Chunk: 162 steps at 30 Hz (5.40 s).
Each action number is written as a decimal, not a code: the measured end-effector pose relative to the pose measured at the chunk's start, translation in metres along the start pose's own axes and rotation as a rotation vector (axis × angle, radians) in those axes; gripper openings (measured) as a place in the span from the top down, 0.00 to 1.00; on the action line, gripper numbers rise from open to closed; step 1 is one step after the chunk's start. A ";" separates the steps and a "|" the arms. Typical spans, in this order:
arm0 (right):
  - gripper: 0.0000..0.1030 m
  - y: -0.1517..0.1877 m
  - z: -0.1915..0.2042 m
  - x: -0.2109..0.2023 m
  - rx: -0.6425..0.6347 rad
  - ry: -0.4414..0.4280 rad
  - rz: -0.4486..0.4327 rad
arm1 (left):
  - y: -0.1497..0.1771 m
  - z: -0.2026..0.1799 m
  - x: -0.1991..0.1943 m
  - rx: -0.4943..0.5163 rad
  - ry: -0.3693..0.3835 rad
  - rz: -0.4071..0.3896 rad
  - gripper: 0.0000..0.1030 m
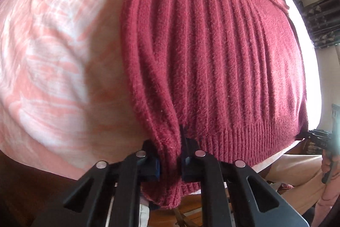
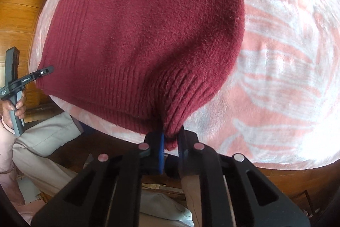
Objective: Fold small clothes
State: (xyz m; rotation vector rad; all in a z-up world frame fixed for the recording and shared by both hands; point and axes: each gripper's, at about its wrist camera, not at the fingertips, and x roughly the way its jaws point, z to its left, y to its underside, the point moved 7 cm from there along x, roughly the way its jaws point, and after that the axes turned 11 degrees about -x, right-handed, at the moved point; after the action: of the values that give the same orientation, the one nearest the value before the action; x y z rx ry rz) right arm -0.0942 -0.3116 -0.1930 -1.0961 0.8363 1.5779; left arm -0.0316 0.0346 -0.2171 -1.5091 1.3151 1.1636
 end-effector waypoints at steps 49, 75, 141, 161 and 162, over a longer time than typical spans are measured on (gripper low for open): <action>0.50 -0.260 -0.148 -0.113 0.134 0.006 -0.323 | -0.284 0.016 -0.093 -0.228 0.189 -0.373 0.30; 0.93 -0.255 -0.114 -0.056 -0.088 0.090 -0.171 | -0.266 -0.032 -0.019 0.150 -0.101 -0.314 0.94; 0.77 -0.439 -0.191 -0.068 0.040 0.222 -0.339 | -0.434 -0.056 -0.010 -0.009 -0.126 -0.509 0.86; 0.39 -0.253 -0.158 -0.061 0.017 0.095 -0.202 | -0.269 0.010 -0.022 -0.075 0.078 -0.255 0.24; 0.39 -0.256 -0.158 -0.058 0.022 0.090 -0.198 | -0.271 0.005 -0.020 -0.066 0.074 -0.254 0.24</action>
State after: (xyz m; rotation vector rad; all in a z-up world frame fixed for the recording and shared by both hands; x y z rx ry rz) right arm 0.1963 -0.4069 -0.1934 -1.2039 0.7772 1.3603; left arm 0.2352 0.0815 -0.1995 -1.7255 1.1032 1.0045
